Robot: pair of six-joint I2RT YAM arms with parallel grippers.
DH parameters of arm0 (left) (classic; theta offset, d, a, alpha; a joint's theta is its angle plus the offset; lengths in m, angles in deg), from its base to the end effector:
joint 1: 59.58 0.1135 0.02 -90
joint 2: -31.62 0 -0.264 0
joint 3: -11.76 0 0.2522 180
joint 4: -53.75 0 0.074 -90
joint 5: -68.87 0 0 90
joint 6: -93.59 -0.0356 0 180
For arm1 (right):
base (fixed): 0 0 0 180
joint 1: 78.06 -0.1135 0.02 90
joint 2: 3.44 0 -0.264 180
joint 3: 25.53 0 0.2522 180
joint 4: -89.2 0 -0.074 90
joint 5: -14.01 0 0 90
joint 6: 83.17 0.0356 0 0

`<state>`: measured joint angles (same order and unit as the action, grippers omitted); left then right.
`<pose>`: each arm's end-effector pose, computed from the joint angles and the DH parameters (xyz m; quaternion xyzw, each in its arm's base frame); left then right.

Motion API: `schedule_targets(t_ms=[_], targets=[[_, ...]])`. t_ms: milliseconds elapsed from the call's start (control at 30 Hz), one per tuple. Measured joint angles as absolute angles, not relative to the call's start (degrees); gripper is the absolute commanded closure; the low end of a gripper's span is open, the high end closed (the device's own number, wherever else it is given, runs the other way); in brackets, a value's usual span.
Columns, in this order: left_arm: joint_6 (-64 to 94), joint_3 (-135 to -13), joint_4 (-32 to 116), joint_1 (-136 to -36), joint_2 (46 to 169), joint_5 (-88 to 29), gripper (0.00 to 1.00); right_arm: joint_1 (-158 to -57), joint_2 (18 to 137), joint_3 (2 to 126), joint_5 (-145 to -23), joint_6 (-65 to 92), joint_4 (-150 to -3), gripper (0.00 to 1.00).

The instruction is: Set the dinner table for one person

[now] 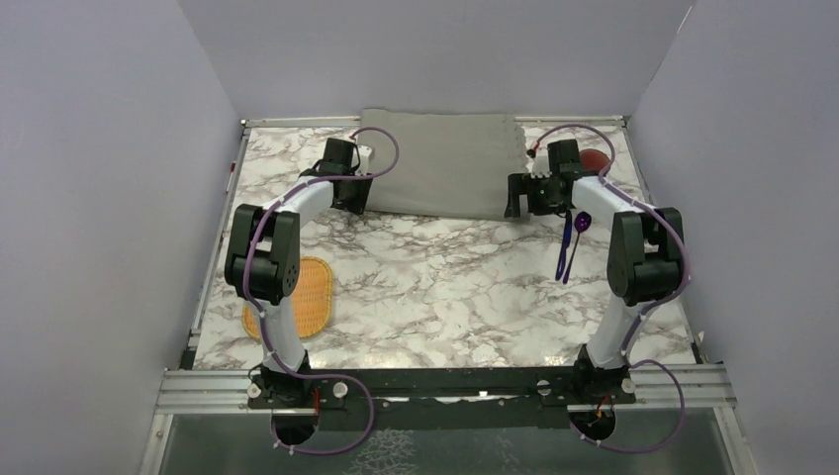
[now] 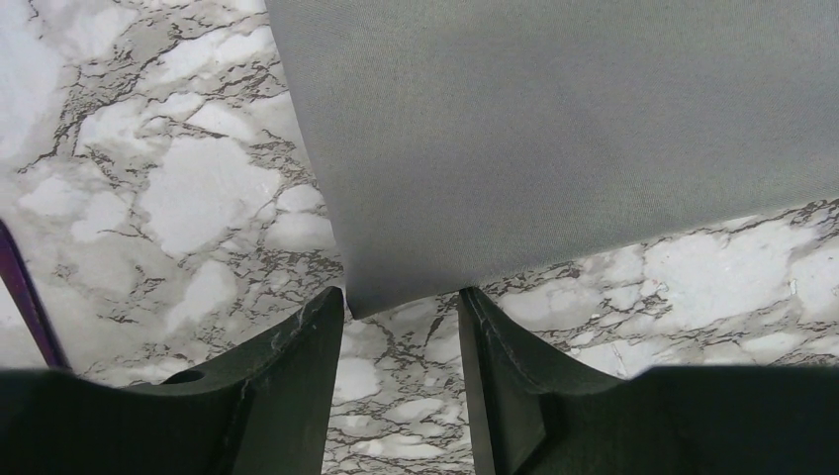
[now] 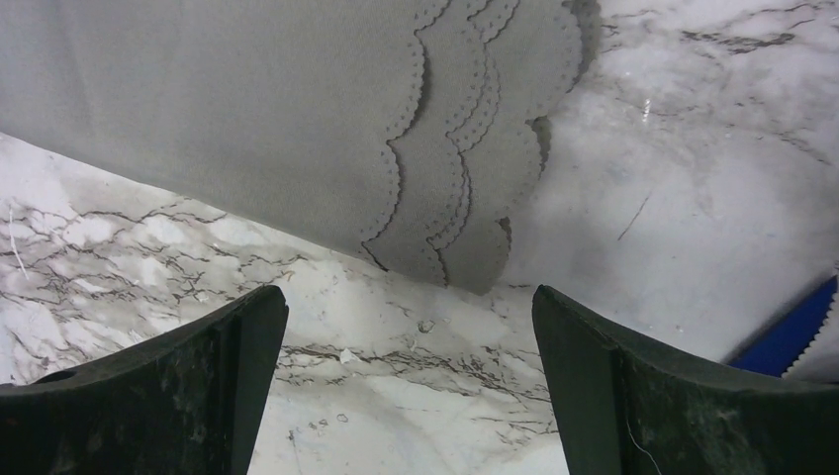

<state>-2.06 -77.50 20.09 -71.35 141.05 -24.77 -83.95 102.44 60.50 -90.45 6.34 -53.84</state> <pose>0.4001 -0.0857 0.1871 0.1536 0.9377 -0.0467 0.3082 0.3859 0.0487 0.1910 -0.0888 0.9473 0.1338 0.2773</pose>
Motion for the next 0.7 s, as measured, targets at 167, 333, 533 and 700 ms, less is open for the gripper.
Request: schedule_targets(t_ms=[167, 333, 533, 700], targets=[[-2.67, -77.52, 20.35, -71.35, 141.33, -24.92, 0.53, -83.95, 104.17, 60.61, -91.91, 6.38, -53.77, 0.01], [-2.89, -77.55, 20.66, -71.35, 142.97, -25.29, 0.55, -83.95, 105.24, 61.09, -92.09, 6.40, -53.79, 0.05], [-3.35, -77.52, 21.10, -71.35, 143.54, -25.60, 0.56, -83.95, 105.57, 61.09, -92.15, 6.42, -53.81, 0.10], [-3.83, -77.52, 21.56, -71.35, 143.54, -25.62, 0.61, -83.95, 105.77, 61.09, -92.15, 6.56, -53.84, 0.19]])
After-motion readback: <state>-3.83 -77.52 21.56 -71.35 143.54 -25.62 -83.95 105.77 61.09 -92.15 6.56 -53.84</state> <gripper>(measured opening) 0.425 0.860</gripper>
